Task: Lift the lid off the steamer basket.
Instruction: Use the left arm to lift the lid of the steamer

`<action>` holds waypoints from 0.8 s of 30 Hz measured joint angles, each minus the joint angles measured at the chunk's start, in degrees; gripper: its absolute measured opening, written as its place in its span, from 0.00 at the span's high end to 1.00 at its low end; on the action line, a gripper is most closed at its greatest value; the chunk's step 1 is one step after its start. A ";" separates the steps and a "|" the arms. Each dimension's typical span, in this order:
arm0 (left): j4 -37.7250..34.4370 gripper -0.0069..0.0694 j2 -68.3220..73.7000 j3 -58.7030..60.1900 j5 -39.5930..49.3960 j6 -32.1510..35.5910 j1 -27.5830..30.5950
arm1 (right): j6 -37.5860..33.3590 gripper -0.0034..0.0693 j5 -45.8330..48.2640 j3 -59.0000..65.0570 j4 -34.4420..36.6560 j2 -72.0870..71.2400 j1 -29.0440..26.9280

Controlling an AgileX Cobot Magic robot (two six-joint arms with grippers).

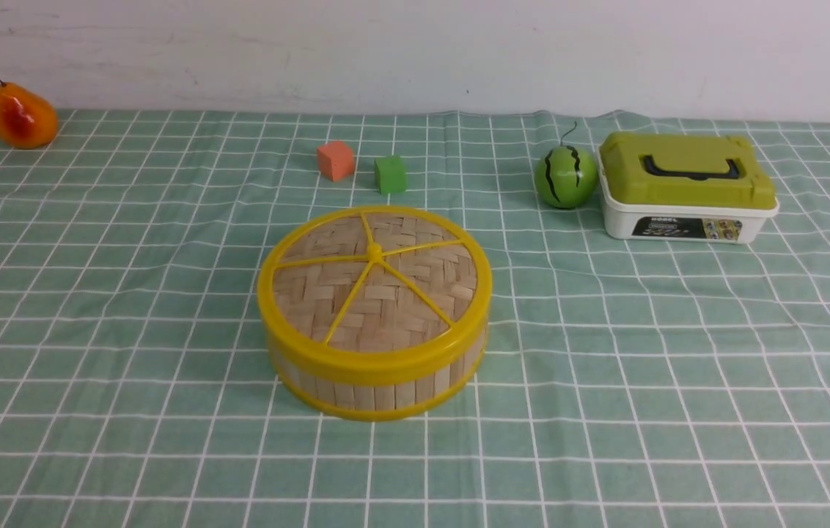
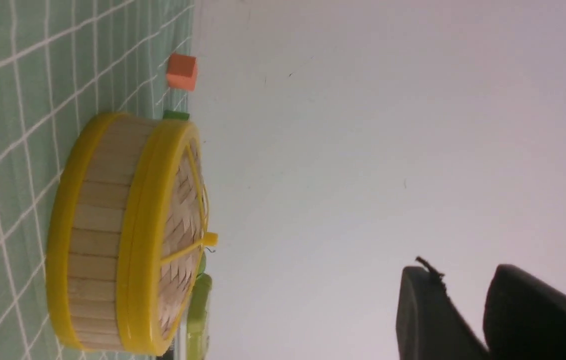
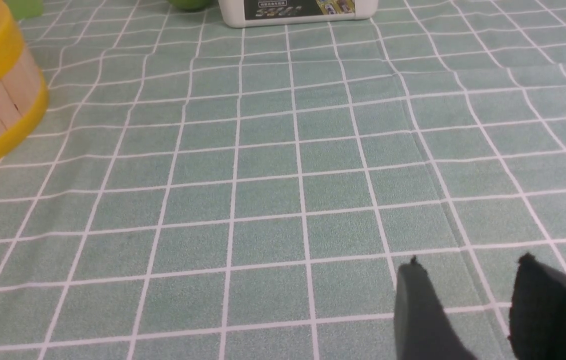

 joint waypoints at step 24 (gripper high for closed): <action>7.15 0.93 80.21 -60.53 51.07 41.06 -0.71 | 0.00 0.62 0.00 0.00 0.00 0.00 0.00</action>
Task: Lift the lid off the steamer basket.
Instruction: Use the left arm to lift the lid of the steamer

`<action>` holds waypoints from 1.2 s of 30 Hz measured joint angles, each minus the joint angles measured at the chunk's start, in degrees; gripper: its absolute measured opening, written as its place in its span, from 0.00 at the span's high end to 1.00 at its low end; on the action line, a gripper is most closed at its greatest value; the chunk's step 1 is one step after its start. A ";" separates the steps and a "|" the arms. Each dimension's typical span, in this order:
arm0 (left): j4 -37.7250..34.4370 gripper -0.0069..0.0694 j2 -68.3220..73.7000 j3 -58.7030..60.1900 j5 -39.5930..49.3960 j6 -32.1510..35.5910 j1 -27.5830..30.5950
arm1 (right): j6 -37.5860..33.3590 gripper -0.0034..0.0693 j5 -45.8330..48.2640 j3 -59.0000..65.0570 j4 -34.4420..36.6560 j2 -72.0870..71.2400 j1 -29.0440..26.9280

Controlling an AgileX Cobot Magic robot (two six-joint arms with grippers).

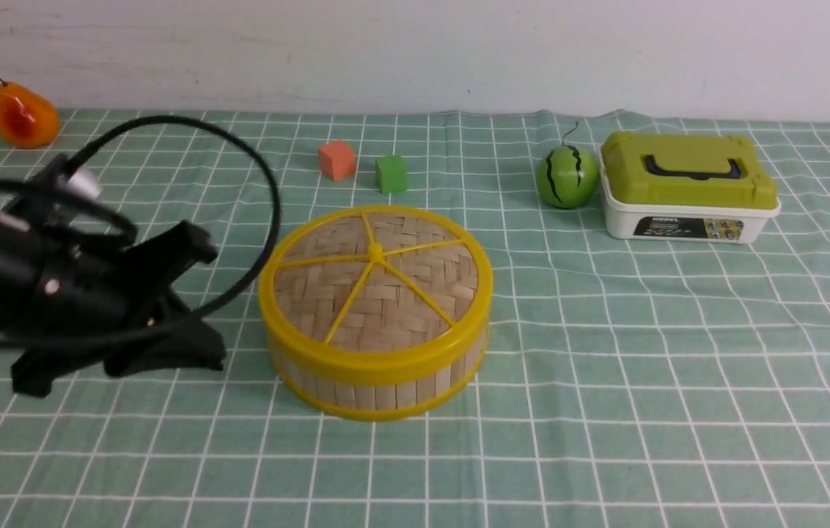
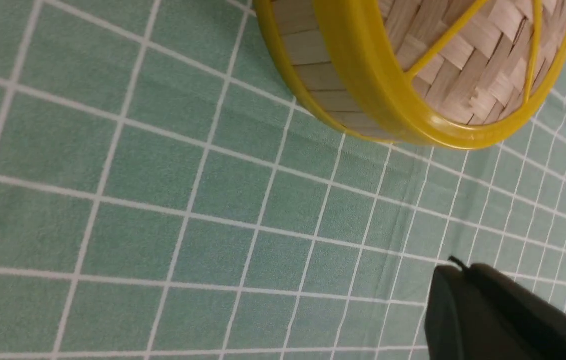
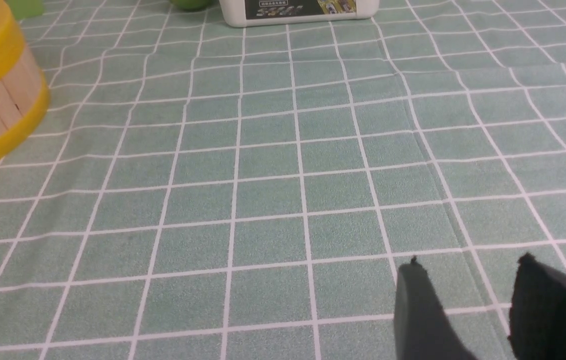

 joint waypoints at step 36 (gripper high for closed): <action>42.71 0.40 32.66 -37.62 -4.68 -18.29 -23.26 | 0.00 0.62 0.00 0.00 0.00 0.00 0.00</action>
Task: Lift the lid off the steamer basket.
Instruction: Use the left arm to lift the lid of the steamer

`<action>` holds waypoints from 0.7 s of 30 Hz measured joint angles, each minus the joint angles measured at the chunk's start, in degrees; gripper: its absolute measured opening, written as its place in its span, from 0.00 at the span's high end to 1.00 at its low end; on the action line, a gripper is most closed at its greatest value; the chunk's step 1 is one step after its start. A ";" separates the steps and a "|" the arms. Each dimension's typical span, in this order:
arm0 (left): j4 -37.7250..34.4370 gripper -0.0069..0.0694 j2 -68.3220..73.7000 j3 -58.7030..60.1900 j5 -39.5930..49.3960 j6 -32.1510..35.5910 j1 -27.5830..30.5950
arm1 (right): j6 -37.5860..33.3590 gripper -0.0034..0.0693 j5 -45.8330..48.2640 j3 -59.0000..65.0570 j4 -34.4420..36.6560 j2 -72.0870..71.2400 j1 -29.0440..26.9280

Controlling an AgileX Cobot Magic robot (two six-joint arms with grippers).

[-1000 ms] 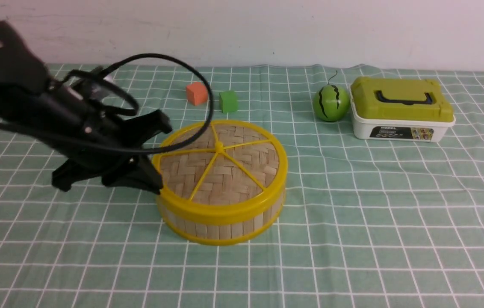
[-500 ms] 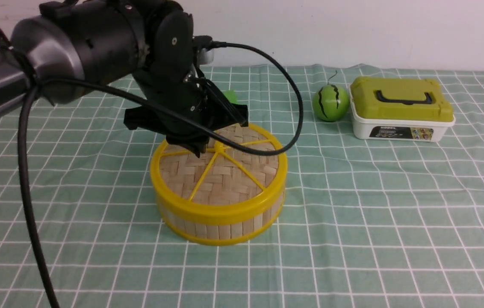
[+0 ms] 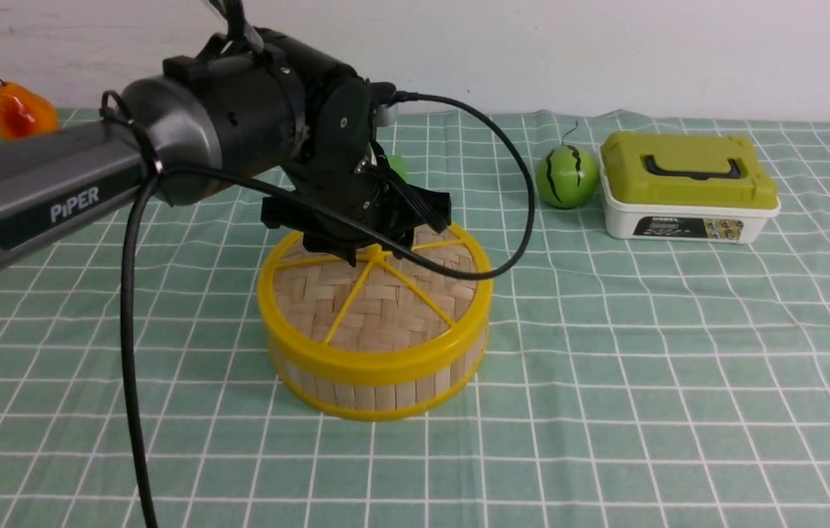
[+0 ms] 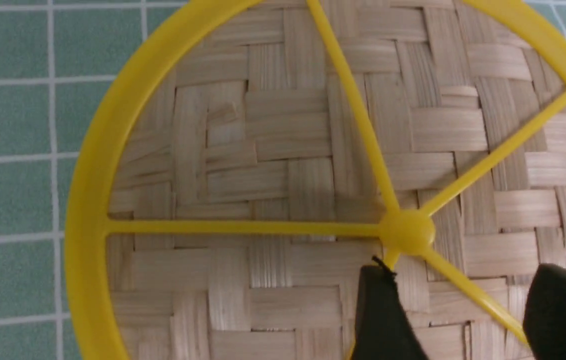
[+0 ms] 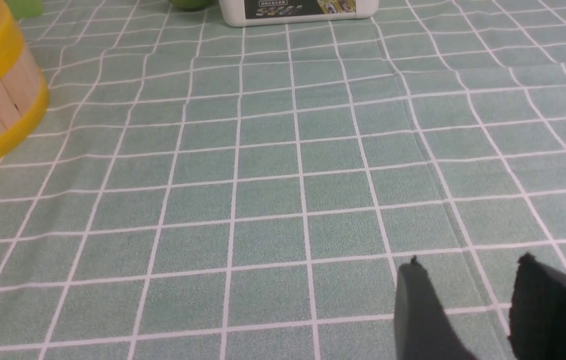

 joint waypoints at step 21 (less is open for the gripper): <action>4.97 0.40 2.52 -0.05 -3.70 0.00 0.00 | 0.00 0.62 0.00 0.00 0.00 0.00 0.00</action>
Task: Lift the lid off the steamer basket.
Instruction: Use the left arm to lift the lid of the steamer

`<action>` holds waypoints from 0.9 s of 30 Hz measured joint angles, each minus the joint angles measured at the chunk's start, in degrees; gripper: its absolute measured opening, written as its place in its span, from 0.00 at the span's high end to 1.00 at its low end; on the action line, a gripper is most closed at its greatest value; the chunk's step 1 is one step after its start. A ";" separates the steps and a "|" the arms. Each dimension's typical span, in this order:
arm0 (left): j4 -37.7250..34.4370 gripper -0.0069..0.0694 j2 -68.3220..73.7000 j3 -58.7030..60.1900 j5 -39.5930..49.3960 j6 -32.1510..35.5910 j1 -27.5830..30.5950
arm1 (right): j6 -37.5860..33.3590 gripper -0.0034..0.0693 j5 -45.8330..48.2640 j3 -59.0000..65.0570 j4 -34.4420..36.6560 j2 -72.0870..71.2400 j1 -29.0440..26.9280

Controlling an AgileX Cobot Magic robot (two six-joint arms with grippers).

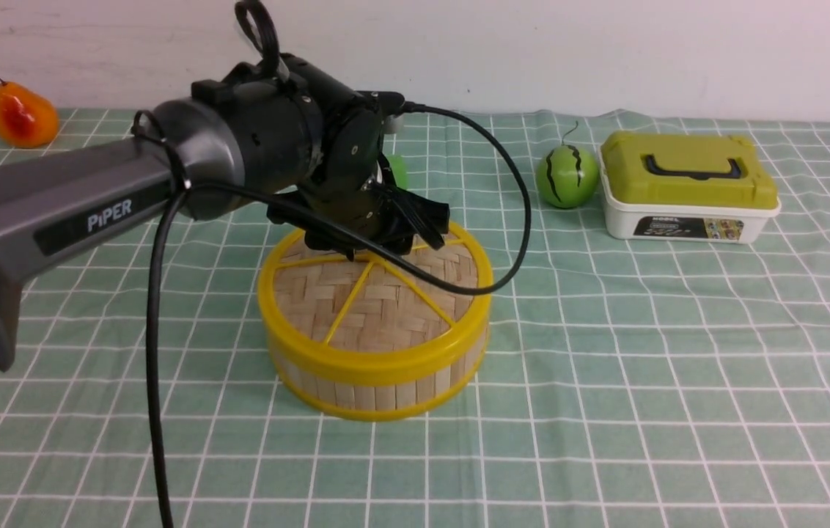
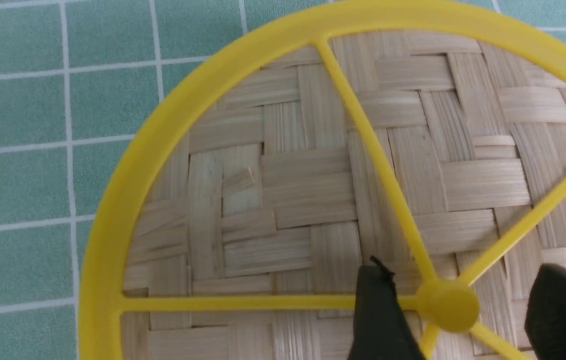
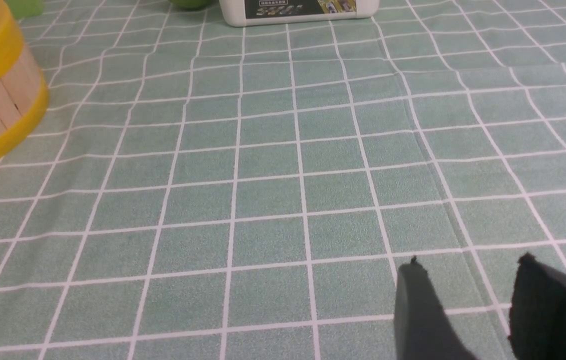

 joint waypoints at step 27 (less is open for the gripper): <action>0.82 0.69 1.83 -0.55 -0.01 0.05 0.00 | 0.00 0.62 0.00 0.00 0.00 0.00 0.00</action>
